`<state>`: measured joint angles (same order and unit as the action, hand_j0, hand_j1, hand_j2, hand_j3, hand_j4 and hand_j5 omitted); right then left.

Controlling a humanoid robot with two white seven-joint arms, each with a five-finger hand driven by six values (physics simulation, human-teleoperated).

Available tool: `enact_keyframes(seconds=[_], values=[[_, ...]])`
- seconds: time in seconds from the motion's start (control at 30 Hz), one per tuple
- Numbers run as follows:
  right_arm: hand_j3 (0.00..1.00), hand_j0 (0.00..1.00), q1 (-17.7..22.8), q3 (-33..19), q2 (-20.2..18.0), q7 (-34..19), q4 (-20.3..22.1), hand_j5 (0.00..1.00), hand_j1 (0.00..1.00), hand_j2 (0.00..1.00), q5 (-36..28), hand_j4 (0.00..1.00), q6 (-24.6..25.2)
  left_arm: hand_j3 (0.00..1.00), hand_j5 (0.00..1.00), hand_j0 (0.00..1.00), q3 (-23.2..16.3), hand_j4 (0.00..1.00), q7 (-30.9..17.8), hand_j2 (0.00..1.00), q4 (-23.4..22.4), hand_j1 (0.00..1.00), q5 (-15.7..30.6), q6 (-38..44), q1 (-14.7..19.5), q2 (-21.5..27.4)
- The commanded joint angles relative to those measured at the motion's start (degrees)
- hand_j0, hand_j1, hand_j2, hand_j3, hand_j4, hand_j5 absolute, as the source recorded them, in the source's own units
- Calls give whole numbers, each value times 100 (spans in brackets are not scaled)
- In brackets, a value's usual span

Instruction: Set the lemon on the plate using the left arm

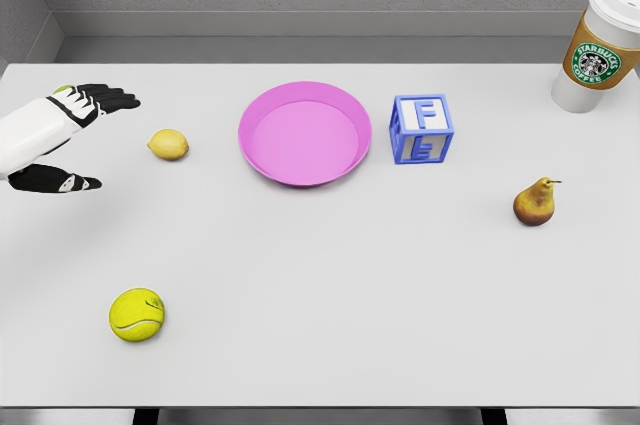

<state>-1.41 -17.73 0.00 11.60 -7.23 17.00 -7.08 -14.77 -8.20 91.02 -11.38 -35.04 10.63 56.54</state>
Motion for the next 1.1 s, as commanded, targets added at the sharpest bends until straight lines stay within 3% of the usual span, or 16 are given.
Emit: enact_keyframes(seconds=[0.0,0.13,0.17,0.27,0.4,0.57,0.63,0.67,0.73,0.87,0.93,1.0,1.07], values=[[100,100,0,-12,0,0,11,100,100,100,-3,100,-4,100,100,100,10,100,3,100,-5,100,40,4,0,6],[100,100,0,6,0,0,-7,100,100,100,-3,100,5,100,100,100,150,100,-137,100,-216,100,31,4,-9,-20],[100,100,0,-3,0,0,-16,100,100,100,-3,100,5,100,100,100,212,100,-426,100,-366,100,31,4,0,-82],[100,100,0,6,0,0,-16,100,100,100,-3,100,5,100,100,100,352,100,-1903,100,-375,100,40,4,44,-969],[100,100,0,6,0,0,-16,100,100,100,-3,100,5,100,100,100,352,100,-1983,100,-488,100,4,4,79,-882],[100,100,0,6,0,0,-16,100,100,100,-3,100,5,100,100,100,274,100,-1974,100,-1806,100,22,4,571,-574],[100,100,0,6,0,0,-16,100,100,100,-3,100,5,100,100,100,212,100,-1974,100,-1834,100,-57,4,668,-557],[100,100,0,6,0,0,-16,100,100,100,-3,100,5,100,100,100,-25,100,-1983,100,-1834,100,-66,4,878,-574],[100,100,0,6,0,0,-16,100,100,100,-3,100,5,100,100,100,-851,100,-2141,100,-1842,100,-136,4,1616,-802],[100,100,0,6,0,0,-16,100,100,100,-3,100,5,100,100,100,-1264,100,-2150,100,-1956,100,-154,4,2039,-1013],[100,100,0,6,0,0,-16,100,100,100,-3,100,5,100,100,100,-1458,100,-2159,100,-2185,100,-180,4,2250,-1057],[100,100,0,6,0,0,-16,100,100,100,-3,100,5,100,100,100,-1722,100,-2159,100,-2782,100,-373,4,2689,-1523],[100,100,0,6,0,0,-16,100,100,100,-3,100,5,100,100,100,-1731,100,-2159,100,-2853,100,-409,4,2707,-1602]])
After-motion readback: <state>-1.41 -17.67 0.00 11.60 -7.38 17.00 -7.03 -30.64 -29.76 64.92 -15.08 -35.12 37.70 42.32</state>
